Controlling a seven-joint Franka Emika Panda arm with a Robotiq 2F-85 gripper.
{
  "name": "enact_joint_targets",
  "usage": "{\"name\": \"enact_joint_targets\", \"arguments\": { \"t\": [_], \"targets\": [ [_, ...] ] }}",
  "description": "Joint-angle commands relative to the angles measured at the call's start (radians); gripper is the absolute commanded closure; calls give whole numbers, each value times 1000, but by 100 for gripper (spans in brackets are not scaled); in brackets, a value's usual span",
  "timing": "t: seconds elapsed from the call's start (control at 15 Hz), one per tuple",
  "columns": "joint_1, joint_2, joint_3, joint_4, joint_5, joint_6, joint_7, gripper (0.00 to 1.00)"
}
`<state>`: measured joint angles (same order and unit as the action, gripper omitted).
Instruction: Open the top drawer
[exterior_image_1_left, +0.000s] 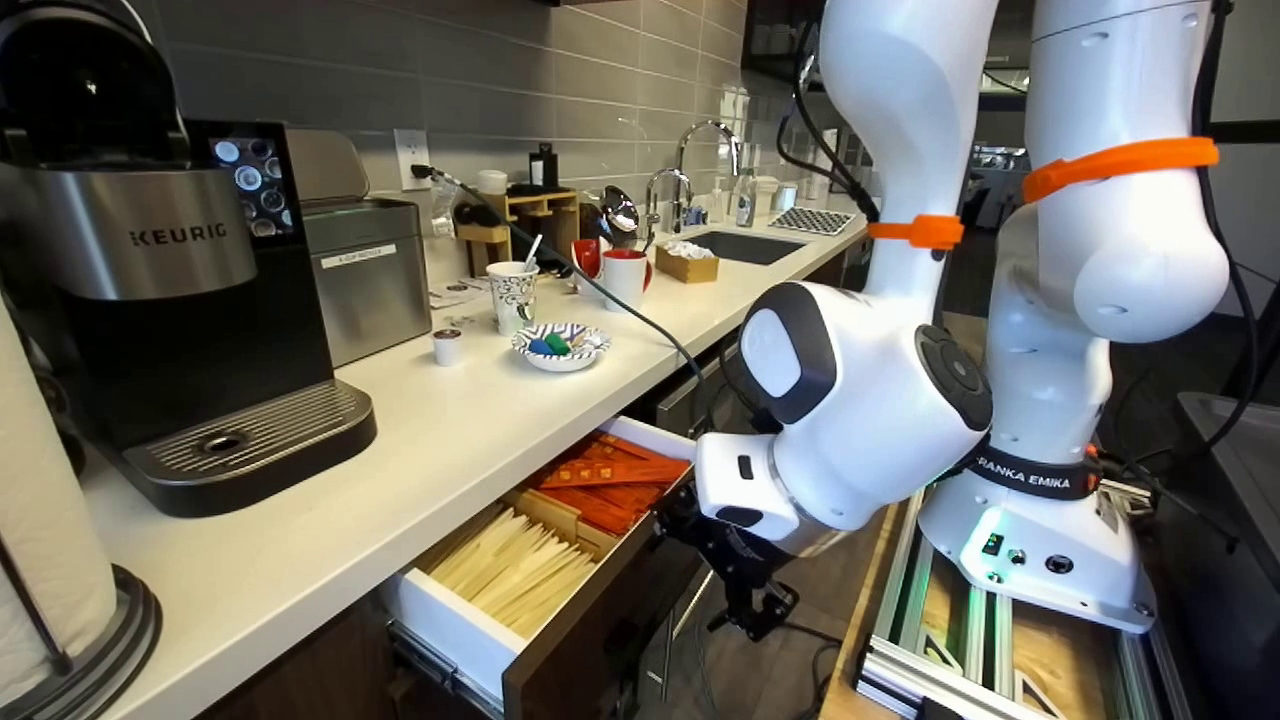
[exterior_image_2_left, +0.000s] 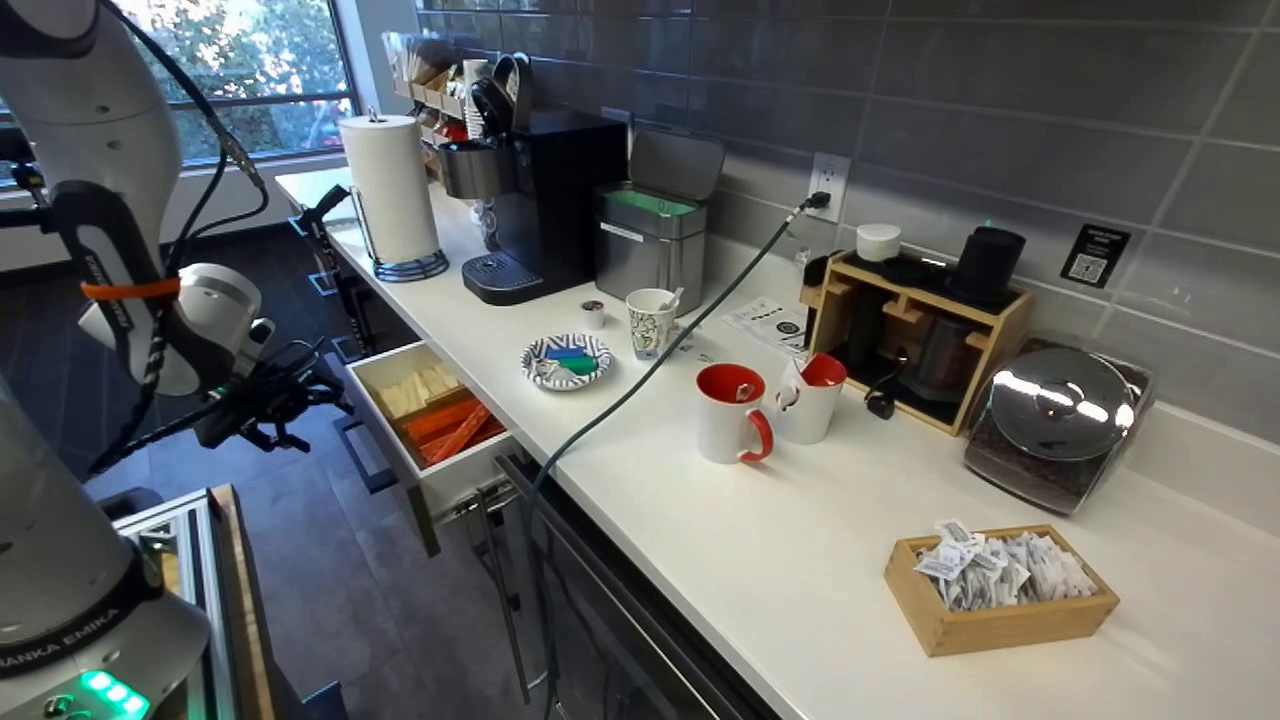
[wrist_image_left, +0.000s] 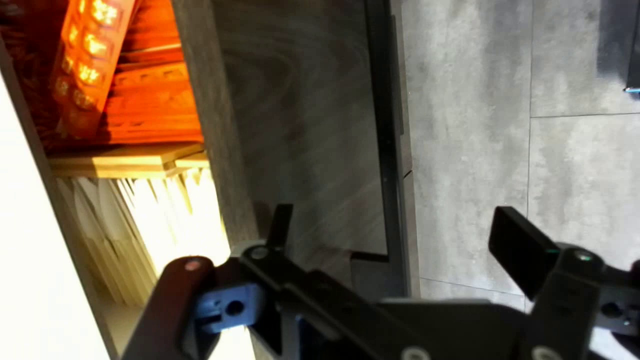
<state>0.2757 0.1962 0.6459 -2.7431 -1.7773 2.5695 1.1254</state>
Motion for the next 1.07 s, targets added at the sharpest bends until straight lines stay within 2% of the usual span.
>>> {"name": "enact_joint_targets", "arguments": {
  "t": [0.0,0.13,0.33,0.4,0.53,0.6,0.8,0.93,1.0],
  "targets": [
    [37,-139,0,-43,33,71,-17,0],
    [58,-119,-13,0,36,57,-16,0],
    [77,-231,-21,-42,61,101,-8,0],
    [85,-191,-34,1,86,73,-31,0],
    [88,-240,-61,-16,176,70,-93,0],
    [103,-188,-66,4,104,67,-42,0],
    [108,-217,-89,1,148,66,-79,0],
    [109,-175,-113,47,69,132,-38,0],
    [109,-186,-129,62,-16,216,27,0]
  ]
}}
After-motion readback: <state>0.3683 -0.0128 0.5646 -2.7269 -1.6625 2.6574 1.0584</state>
